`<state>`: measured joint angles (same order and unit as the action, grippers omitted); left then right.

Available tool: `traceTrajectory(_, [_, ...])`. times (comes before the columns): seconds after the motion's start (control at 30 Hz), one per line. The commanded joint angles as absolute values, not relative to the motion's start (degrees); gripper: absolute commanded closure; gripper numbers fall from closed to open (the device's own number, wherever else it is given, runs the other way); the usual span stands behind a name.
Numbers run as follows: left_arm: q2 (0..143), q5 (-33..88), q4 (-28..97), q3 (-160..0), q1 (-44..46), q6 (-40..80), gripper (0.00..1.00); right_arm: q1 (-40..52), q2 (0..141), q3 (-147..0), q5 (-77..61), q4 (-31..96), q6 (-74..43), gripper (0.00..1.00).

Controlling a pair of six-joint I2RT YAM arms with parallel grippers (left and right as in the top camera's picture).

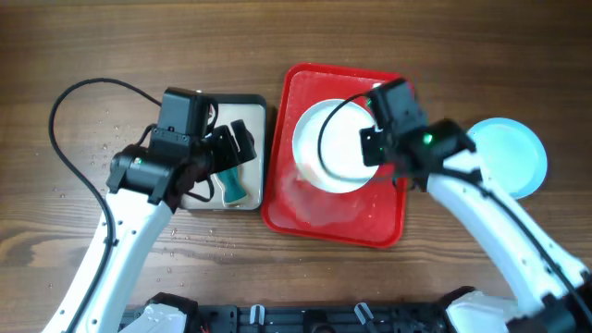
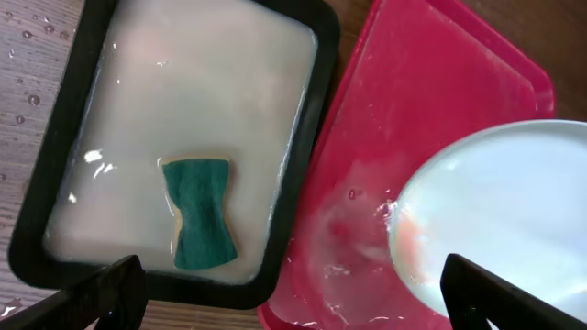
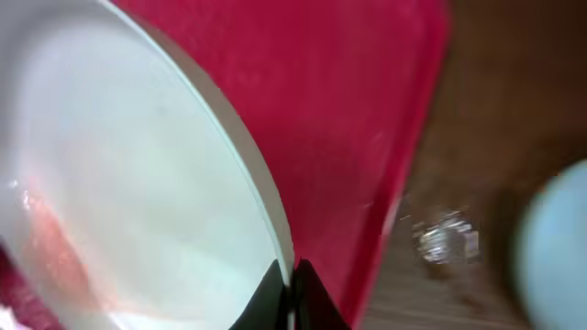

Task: Clean dirty plates on tray and stack at the side
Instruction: 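Return the sponge to the water tray with the left gripper, then lift the white plate off the red tray with the right gripper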

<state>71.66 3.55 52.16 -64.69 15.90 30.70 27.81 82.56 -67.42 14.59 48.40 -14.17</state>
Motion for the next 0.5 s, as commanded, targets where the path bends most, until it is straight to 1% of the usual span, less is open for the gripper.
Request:
traceTrajectory(0.0, [71.35,4.47,52.14,-65.36,15.86,30.61,0.00,34.54,81.38,-67.51,36.67,48.34,-13.50,0.96])
traceTrajectory(0.13, [71.35,4.47,52.14,-65.36,15.86,30.61,0.00,41.34,81.54,-67.51,48.86,48.36,-13.52,0.96])
traceTrajectory(0.23, [71.35,4.47,52.16,-65.36,15.86,30.61,0.00,44.47,81.54,-67.51,53.04,48.62,-13.47,0.96])
traceTrajectory(0.37, [71.35,4.47,52.16,-65.36,15.86,30.61,0.00,46.65,81.54,-67.51,53.89,50.39,-13.52,0.96])
traceTrajectory(0.47, [71.35,4.47,52.16,-65.36,15.86,30.61,0.00,47.09,81.52,-67.51,59.33,50.83,-12.27,0.96])
